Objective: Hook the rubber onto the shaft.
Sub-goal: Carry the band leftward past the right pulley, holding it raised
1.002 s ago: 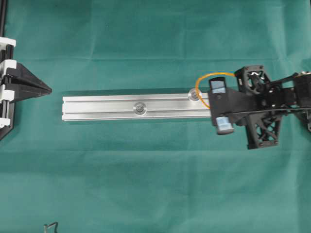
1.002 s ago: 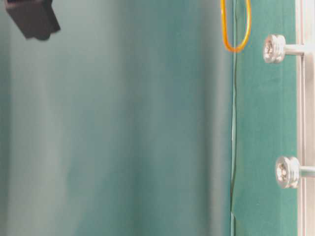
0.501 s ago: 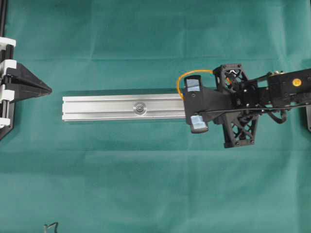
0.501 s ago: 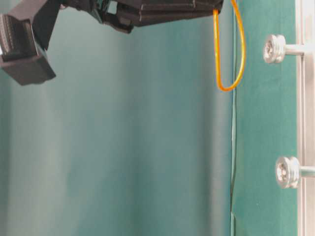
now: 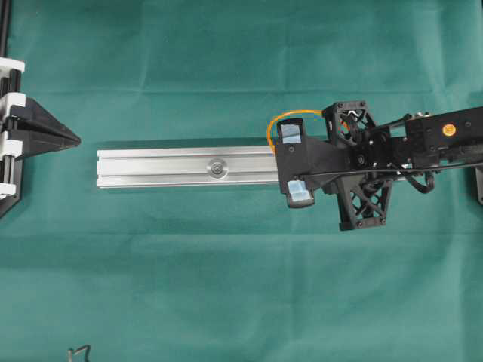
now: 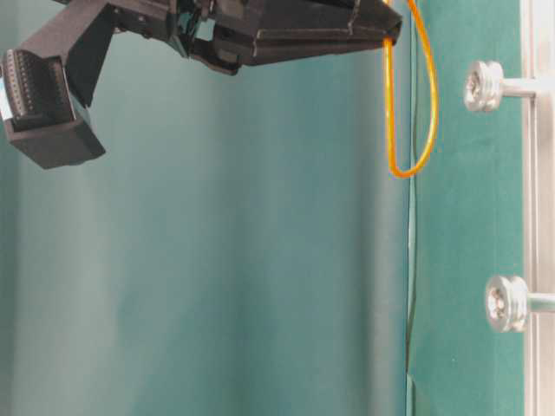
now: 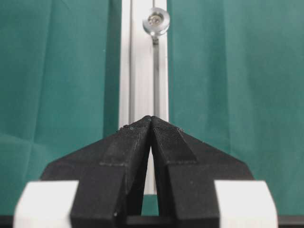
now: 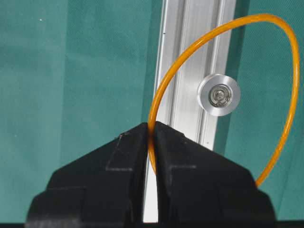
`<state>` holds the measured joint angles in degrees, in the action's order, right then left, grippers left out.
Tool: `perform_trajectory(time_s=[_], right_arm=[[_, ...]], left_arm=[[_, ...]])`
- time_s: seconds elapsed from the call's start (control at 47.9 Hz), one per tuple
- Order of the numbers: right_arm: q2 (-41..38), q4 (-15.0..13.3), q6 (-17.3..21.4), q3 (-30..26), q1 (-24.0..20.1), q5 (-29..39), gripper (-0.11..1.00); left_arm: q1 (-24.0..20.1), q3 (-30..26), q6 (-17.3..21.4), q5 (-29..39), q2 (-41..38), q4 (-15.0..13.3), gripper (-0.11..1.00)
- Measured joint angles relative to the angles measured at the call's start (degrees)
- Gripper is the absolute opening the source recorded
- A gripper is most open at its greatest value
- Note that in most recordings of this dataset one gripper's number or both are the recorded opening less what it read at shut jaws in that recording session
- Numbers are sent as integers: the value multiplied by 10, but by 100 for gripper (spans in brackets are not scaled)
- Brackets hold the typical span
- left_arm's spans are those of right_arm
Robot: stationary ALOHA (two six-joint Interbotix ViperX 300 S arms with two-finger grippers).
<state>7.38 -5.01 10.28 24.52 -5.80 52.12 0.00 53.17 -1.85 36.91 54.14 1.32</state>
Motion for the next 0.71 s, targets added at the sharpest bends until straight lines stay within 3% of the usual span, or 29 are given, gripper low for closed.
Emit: perform_trajectory(time_s=[0.71], right_arm=[[-13,-1,1,11,0,-32,7]], left_arm=[[0,0,0,0,0,0,2]])
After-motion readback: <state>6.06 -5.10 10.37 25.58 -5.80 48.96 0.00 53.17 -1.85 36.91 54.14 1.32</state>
